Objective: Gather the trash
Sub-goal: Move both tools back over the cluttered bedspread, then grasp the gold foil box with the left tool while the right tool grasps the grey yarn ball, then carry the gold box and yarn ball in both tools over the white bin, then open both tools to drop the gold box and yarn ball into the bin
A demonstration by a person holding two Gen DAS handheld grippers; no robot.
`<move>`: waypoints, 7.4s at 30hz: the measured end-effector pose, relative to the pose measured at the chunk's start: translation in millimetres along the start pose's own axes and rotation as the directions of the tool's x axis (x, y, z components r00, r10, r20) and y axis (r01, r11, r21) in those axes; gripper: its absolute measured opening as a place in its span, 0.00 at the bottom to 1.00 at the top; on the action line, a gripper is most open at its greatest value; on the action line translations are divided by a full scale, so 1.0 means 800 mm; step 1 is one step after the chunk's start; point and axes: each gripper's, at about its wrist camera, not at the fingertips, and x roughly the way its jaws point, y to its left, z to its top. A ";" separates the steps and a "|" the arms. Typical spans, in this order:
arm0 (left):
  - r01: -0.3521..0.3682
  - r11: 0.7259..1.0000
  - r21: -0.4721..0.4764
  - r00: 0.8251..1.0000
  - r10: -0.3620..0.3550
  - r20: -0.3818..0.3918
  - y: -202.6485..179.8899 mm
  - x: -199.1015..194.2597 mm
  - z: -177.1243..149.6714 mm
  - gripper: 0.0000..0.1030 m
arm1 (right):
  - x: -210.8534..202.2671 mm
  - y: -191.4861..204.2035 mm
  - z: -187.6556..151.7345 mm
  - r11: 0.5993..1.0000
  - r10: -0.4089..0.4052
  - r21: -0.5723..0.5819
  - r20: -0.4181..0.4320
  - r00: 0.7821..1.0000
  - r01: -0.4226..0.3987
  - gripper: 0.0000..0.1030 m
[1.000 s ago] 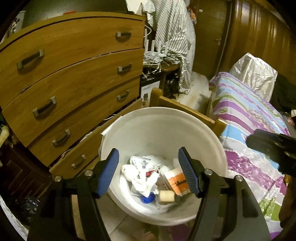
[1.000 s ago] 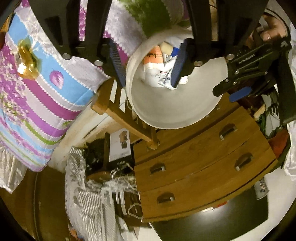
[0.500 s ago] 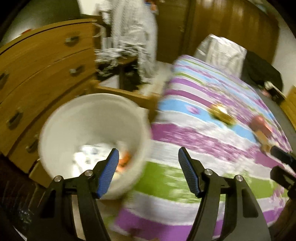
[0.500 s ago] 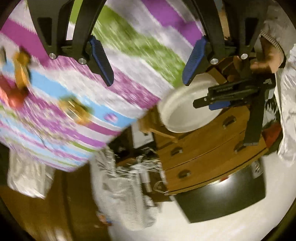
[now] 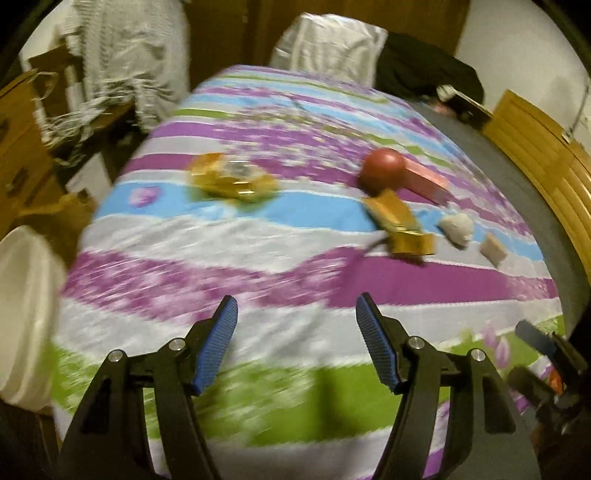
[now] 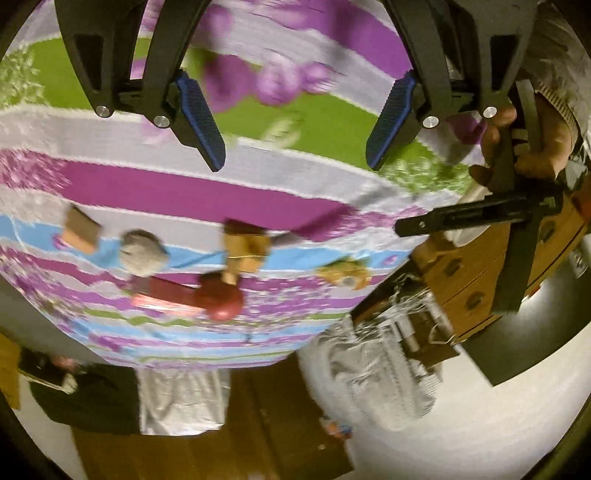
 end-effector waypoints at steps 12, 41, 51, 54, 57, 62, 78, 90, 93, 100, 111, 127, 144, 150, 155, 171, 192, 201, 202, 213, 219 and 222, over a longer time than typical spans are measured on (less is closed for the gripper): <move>0.048 0.998 0.030 0.996 -0.046 -0.081 -0.096 0.103 0.089 0.82 | 0.017 -0.094 0.005 0.996 -0.062 0.062 0.002 0.998 0.061 0.81; -0.060 0.992 0.111 0.993 0.071 -0.097 -0.121 0.194 0.109 0.50 | 0.221 -0.181 0.139 0.952 -0.249 -0.238 -0.226 0.942 0.194 0.66; -0.029 0.994 0.106 0.997 0.036 -0.063 -0.125 0.168 0.092 0.45 | 0.173 -0.175 0.129 0.950 -0.269 -0.185 -0.090 0.959 0.250 0.44; -0.034 0.993 0.115 0.999 0.036 -0.017 -0.128 0.138 0.078 0.45 | 0.138 -0.165 0.121 0.956 -0.258 -0.155 -0.035 0.966 0.250 0.44; -0.044 0.990 0.137 0.998 0.038 0.043 -0.134 0.102 0.064 0.45 | 0.093 -0.149 0.108 0.959 -0.253 -0.125 0.037 0.967 0.256 0.44; -0.069 0.984 0.165 0.981 0.037 0.188 -0.146 0.027 0.035 0.45 | 0.011 -0.120 0.085 0.961 -0.252 -0.069 0.179 0.951 0.268 0.44; -0.092 0.984 0.151 0.832 -0.007 0.555 -0.179 -0.143 -0.065 0.45 | -0.190 -0.030 -0.010 0.940 -0.297 -0.002 0.482 0.825 0.340 0.45; -0.091 0.984 0.153 0.782 -0.024 0.622 -0.182 -0.183 -0.089 0.46 | -0.250 0.005 -0.037 0.925 -0.317 0.002 0.553 0.771 0.379 0.45; -0.092 0.984 0.153 0.778 -0.025 0.627 -0.184 -0.188 -0.092 0.46 | -0.256 0.005 -0.036 0.924 -0.319 0.003 0.555 0.768 0.382 0.45; -0.093 0.984 0.154 0.777 -0.025 0.630 -0.186 -0.191 -0.097 0.46 | -0.260 0.005 -0.034 0.926 -0.315 -0.004 0.546 0.777 0.378 0.45; -0.139 0.985 0.104 0.778 0.044 0.627 -0.164 -0.200 -0.091 0.46 | -0.235 0.009 -0.006 0.949 -0.232 -0.077 0.491 0.840 0.307 0.46; -0.262 0.959 -0.110 0.734 0.271 0.622 -0.030 -0.238 -0.072 0.46 | -0.135 0.142 0.093 0.956 -0.021 -0.251 0.462 0.887 0.154 0.46; -0.394 0.849 -0.351 0.670 0.527 0.522 0.161 -0.301 -0.059 0.46 | -0.001 0.385 0.172 0.890 0.230 -0.448 0.285 0.931 -0.083 0.46; -0.422 0.807 -0.413 0.683 0.583 0.441 0.229 -0.298 -0.058 0.46 | 0.068 0.478 0.196 0.854 0.280 -0.493 0.164 0.946 -0.167 0.46; -0.442 0.784 -0.436 0.701 0.605 0.377 0.270 -0.288 -0.059 0.46 | 0.120 0.534 0.209 0.828 0.297 -0.518 0.078 0.952 -0.216 0.46; -0.449 0.764 -0.464 0.806 0.570 0.159 0.380 -0.216 -0.061 0.46 | 0.323 0.632 0.185 0.796 0.241 -0.479 -0.310 0.920 -0.370 0.46; -0.473 0.740 -0.478 0.826 0.561 0.051 0.419 -0.185 -0.062 0.46 | 0.367 0.635 0.165 0.789 0.200 -0.475 -0.399 0.895 -0.389 0.46; -0.469 0.739 -0.484 0.828 0.558 0.048 0.423 -0.186 -0.061 0.46 | 0.367 0.635 0.165 0.790 0.197 -0.476 -0.400 0.895 -0.387 0.46; -0.470 0.738 -0.484 0.829 0.558 0.047 0.423 -0.185 -0.060 0.46 | 0.368 0.636 0.165 0.790 0.197 -0.476 -0.399 0.895 -0.386 0.46; -0.470 0.739 -0.482 0.828 0.558 0.047 0.424 -0.185 -0.060 0.47 | 0.366 0.635 0.166 0.791 0.195 -0.476 -0.399 0.896 -0.384 0.46; -0.497 0.728 -0.473 0.814 0.580 0.037 0.427 -0.184 -0.063 0.70 | 0.361 0.629 0.169 0.800 0.213 -0.460 -0.382 0.899 -0.385 0.61; -0.501 0.721 -0.478 0.809 0.586 0.036 0.430 -0.185 -0.066 0.72 | 0.357 0.622 0.174 0.811 0.223 -0.444 -0.370 0.902 -0.382 0.61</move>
